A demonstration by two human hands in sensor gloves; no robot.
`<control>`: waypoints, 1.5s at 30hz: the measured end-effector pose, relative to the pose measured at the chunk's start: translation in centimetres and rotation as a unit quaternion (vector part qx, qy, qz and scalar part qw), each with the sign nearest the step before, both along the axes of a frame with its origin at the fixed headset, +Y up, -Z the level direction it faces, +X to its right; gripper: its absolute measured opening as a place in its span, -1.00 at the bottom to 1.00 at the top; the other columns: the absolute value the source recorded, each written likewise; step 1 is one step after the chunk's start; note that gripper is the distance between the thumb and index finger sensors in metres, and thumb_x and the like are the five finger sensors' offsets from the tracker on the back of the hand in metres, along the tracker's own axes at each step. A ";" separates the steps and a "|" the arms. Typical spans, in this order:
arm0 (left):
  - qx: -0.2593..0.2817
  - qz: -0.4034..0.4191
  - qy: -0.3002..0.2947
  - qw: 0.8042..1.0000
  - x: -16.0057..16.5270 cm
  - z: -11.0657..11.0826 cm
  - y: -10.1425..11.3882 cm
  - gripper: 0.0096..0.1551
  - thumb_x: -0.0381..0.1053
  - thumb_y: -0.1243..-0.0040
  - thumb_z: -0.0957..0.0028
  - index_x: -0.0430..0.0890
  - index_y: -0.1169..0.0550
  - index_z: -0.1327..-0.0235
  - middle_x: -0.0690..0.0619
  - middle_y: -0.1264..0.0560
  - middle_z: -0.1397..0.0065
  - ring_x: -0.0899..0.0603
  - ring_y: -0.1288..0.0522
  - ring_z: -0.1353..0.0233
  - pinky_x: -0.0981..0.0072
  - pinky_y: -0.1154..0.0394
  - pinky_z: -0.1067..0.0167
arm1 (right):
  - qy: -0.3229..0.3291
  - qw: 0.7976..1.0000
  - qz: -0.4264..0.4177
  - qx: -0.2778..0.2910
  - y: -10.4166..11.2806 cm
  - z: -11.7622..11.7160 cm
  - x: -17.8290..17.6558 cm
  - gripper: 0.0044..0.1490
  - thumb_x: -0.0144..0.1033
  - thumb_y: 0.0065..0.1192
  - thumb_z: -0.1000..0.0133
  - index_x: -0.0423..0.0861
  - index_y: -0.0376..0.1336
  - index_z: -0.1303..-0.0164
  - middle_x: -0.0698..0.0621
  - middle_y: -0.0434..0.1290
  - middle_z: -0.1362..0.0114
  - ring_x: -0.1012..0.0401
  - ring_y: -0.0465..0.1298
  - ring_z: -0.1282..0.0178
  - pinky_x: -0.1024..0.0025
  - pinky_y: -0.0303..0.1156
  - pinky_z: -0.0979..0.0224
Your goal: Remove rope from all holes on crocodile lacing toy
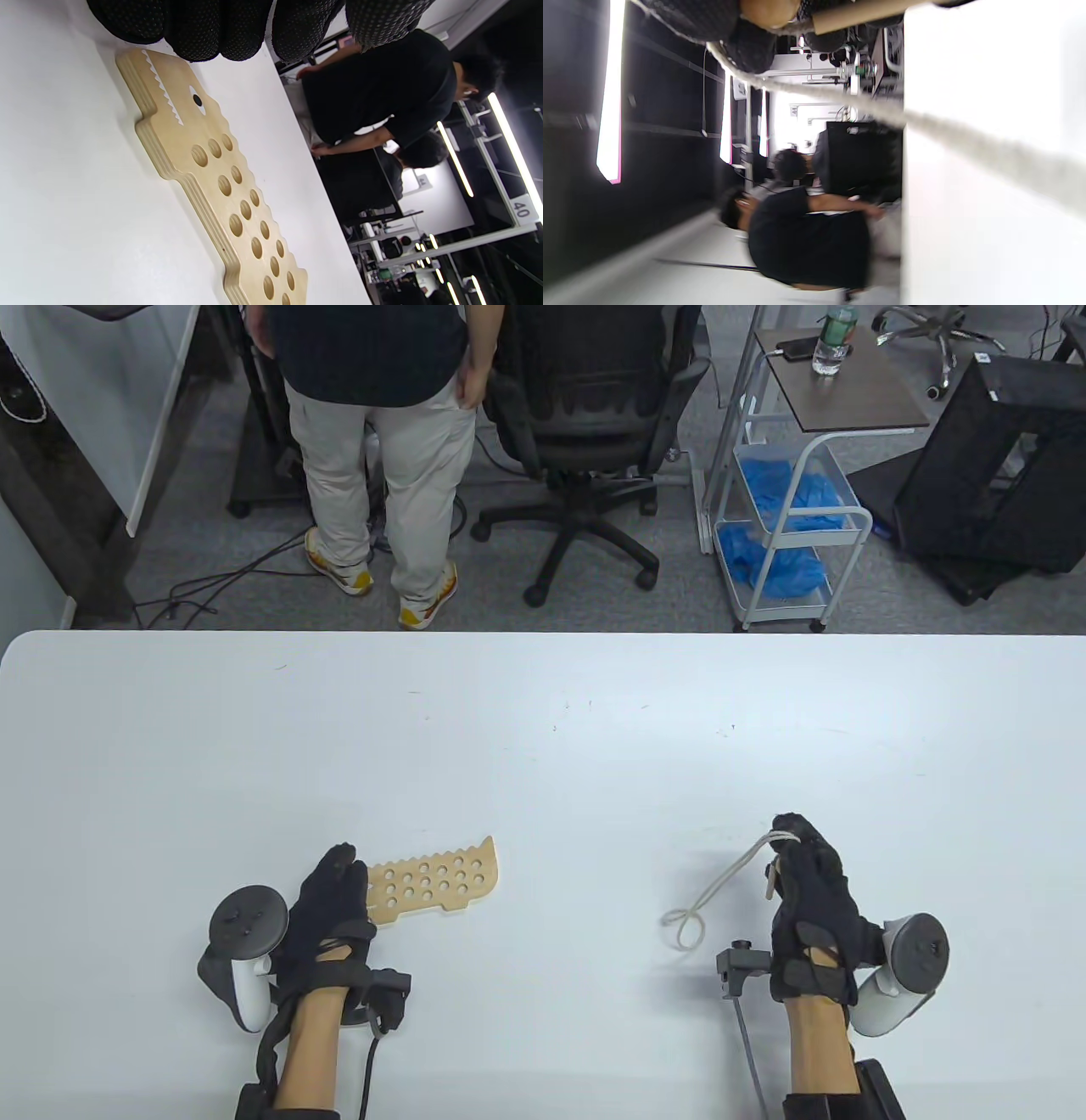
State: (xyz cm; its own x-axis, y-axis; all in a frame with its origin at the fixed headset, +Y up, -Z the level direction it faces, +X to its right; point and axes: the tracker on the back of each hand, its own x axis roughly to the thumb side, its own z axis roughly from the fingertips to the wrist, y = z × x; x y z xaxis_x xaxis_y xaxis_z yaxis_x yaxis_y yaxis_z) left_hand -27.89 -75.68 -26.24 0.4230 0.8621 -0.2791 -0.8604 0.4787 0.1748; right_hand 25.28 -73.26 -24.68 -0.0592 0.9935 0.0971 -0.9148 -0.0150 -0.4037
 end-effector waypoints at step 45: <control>0.128 -0.285 -0.165 0.935 8.9 1.6 5.1 -0.03 0.32 -0.06 -0.11 0.07 -0.02 -0.74 -0.22 0.07 -0.78 -0.40 0.14 -0.72 -0.68 0.21 -0.42 | 0.013 0.865 0.500 -0.052 2.2 0.0 -7.8 -0.03 0.23 0.13 -0.01 -0.04 0.01 -0.53 -0.27 -0.21 -0.70 -0.37 -0.29 -0.61 -0.63 -0.40 -0.34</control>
State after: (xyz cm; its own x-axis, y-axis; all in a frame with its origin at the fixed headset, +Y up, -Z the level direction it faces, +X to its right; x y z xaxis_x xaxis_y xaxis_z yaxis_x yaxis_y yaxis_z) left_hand -18.99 -70.58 -24.62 0.8615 0.4901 0.1328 -0.5046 0.8554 0.1170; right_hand 17.47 -71.06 -24.70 -0.8921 0.4511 0.0252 -0.4330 -0.8377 -0.3328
